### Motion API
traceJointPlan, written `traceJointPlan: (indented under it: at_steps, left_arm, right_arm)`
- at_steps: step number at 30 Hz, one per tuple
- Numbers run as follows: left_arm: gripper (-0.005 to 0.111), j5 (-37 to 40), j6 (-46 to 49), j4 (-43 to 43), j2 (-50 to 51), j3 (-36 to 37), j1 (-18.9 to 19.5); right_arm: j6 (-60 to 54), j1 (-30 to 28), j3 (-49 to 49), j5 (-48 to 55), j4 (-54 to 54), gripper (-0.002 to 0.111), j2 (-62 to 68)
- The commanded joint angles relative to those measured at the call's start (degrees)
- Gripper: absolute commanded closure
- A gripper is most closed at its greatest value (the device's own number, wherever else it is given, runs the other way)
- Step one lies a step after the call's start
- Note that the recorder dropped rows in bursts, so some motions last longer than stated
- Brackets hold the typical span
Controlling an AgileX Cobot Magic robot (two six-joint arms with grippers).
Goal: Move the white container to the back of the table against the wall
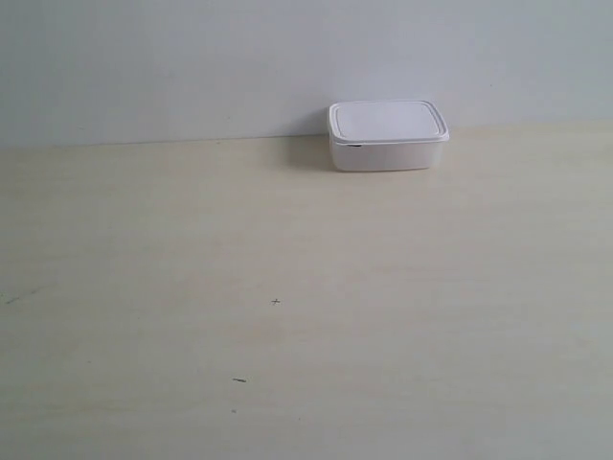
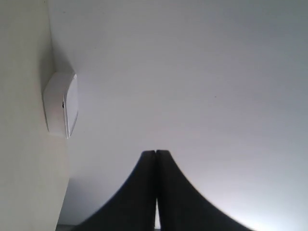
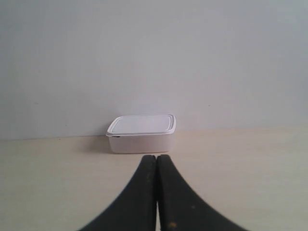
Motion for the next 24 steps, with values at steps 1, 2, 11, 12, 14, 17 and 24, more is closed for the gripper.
traceJointPlan:
  at_steps: [1,2,11,12,14,17,24]
  left_arm:
    - [0.107,-0.5,2.1,2.6,-0.3,0.1,0.0]
    - [0.107,-0.1,5.0,4.7,-0.3,0.1,0.0]
    - [0.107,5.1,67.9,-6.2,-0.3,0.5,1.6]
    - [0.107,5.1,75.4,-7.6,-0.3,0.5,2.0]
    - [0.107,6.3,87.2,-8.4,-0.3,0.5,2.8]
    - [0.107,10.7,94.6,-8.4,-0.3,0.5,3.5]
    - [0.107,19.7,99.3,-8.5,-0.3,0.5,3.5]
  right_arm:
    - [0.0,-0.3,0.3,-0.6,-0.5,0.108,-0.2]
    - [0.0,-0.3,0.3,-0.6,-0.4,0.108,-0.2]
    - [0.0,-0.3,0.3,-0.6,-0.4,0.108,-0.2]
    - [0.0,-0.3,0.3,-0.6,-0.4,0.108,-0.2]
    - [0.0,-0.3,0.3,-0.6,-0.4,0.108,-0.2]
    - [0.0,-0.3,0.3,-0.6,-0.4,0.108,-0.2]
    - [0.0,-0.3,0.3,-0.6,-0.4,0.108,-0.2]
